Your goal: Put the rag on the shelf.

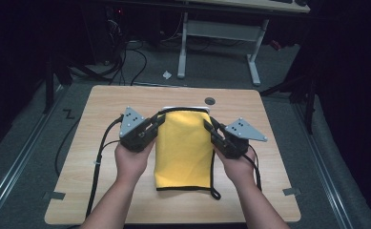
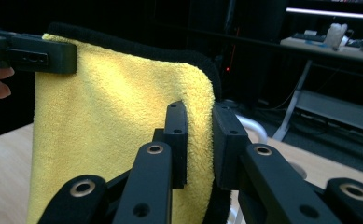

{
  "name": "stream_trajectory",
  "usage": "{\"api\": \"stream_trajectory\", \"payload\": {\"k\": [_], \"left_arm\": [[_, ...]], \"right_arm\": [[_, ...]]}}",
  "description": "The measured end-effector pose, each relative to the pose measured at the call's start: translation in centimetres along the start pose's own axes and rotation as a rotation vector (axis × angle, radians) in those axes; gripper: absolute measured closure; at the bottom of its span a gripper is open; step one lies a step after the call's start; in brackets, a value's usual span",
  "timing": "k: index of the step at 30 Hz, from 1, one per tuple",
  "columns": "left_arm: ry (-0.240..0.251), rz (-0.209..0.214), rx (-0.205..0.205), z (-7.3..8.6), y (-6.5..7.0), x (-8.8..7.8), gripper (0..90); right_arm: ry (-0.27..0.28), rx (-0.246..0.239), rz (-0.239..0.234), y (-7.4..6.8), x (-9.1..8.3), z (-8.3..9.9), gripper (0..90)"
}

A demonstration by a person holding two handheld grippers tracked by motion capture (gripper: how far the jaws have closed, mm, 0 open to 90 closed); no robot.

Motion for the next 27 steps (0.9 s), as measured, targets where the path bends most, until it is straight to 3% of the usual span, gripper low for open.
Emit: {"api": "stream_trajectory", "payload": {"k": [12, 18, 27], "left_arm": [[0.056, 0.002, 0.043, -4.0, 0.1, 0.4, 83.6], [0.076, 0.004, 0.045, -5.7, -0.3, 1.0, 83.7], [0.089, 0.001, 0.069, -7.3, -0.8, 2.2, 83.7]], "right_arm": [[0.055, -0.024, 0.029, 1.6, 0.6, -3.4, 78.5], [0.071, -0.036, 0.039, 2.4, 1.2, -4.8, 78.6], [0.089, -0.038, 0.056, 3.7, 2.1, -6.1, 78.6]]}}
Point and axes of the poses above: each handheld gripper's, and its own axes: x roughly forward along the jaws, z roughly out of its underside, y roughly to its right, the point moved 10 cm from there along x, roughly forward along the jaws, and after that the axes turned 15 degrees about -x, right-handed, at the moved point
